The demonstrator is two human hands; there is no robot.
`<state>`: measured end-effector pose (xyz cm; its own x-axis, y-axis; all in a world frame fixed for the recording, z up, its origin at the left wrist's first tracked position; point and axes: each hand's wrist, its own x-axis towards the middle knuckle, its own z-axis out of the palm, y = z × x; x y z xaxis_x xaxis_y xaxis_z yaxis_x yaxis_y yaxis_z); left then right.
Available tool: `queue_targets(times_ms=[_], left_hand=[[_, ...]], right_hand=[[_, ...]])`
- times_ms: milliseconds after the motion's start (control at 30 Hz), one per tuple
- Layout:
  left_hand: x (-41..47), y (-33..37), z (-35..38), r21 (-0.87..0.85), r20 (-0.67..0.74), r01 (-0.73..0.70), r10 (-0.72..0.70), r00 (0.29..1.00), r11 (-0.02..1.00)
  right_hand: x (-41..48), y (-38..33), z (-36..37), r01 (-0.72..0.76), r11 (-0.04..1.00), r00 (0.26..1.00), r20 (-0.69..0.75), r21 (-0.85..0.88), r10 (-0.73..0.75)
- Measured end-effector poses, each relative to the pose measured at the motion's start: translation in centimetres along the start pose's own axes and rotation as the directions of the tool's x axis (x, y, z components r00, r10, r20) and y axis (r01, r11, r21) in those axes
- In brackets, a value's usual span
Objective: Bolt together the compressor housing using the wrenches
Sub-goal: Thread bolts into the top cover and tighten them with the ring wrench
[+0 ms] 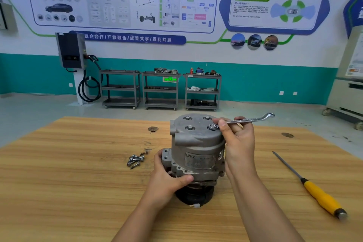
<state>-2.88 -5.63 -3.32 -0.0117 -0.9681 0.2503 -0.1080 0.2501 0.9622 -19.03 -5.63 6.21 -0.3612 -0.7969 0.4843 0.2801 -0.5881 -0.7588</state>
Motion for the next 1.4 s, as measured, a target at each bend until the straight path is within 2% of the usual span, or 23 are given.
queue_targets(times_ms=[200, 467, 533, 667, 733, 833, 933, 1033, 1167, 1267, 1400], left_hand=[[0.3, -0.3, 0.0, -0.008, -0.017, -0.019, 0.019, 1.0, 1.0], [0.1, -0.5, 0.2, -0.079, -0.04, -0.031, 0.028, 0.999, 0.996], [0.0, -0.6, 0.2, -0.096, -0.045, -0.027, 0.023, 0.999, 0.995], [0.0, -0.6, 0.1, -0.099, -0.048, -0.033, 0.028, 0.998, 0.995], [0.1, -0.8, 0.1, -0.123, -0.051, -0.029, 0.023, 0.998, 0.992], [0.4, -1.0, 0.0, -0.118, -0.044, -0.03, 0.025, 0.999, 0.993], [0.5, -1.4, 0.0, -0.115, -0.05, -0.041, 0.036, 0.998, 0.992], [0.5, -1.5, 0.1, -0.12, -0.05, -0.041, 0.035, 0.998, 0.992], [0.5, -1.8, 0.0, -0.105, -0.05, -0.036, 0.031, 0.998, 0.994], [0.3, -1.7, 0.1, -0.086, -0.048, -0.036, 0.032, 0.998, 0.996], [0.2, -1.3, 0.0, -0.093, -0.039, -0.052, 0.049, 0.998, 0.994]], right_hand=[[-0.4, 0.8, 1.0, 0.019, 1.0, 0.996, -0.09, 0.008, -0.018], [-0.2, -0.4, 1.5, -0.024, 0.985, 0.997, -0.07, -0.171, 0.013], [-0.2, -1.0, 2.1, -0.057, 0.995, 0.994, -0.095, -0.084, 0.049], [1.2, -2.9, 1.4, -0.136, 0.969, 0.966, -0.189, 0.204, 0.175], [1.9, -3.2, -0.1, -0.204, 0.973, 0.961, -0.168, 0.108, 0.22], [1.6, -2.1, -3.7, -0.248, 0.942, 0.952, -0.239, -0.227, 0.193], [0.9, -0.3, -8.4, -0.372, 0.795, 0.913, -0.342, -0.479, 0.221], [0.4, 1.3, -12.4, -0.428, 0.548, 0.903, -0.371, -0.719, 0.219], [-0.1, 2.8, -13.9, -0.372, 0.177, 0.916, -0.33, -0.911, 0.23], [-0.5, 3.7, -14.3, -0.388, 0.07, 0.901, -0.363, -0.919, 0.236], [-0.7, 4.1, -15.1, -0.399, 0.034, 0.901, -0.386, -0.916, 0.198]])
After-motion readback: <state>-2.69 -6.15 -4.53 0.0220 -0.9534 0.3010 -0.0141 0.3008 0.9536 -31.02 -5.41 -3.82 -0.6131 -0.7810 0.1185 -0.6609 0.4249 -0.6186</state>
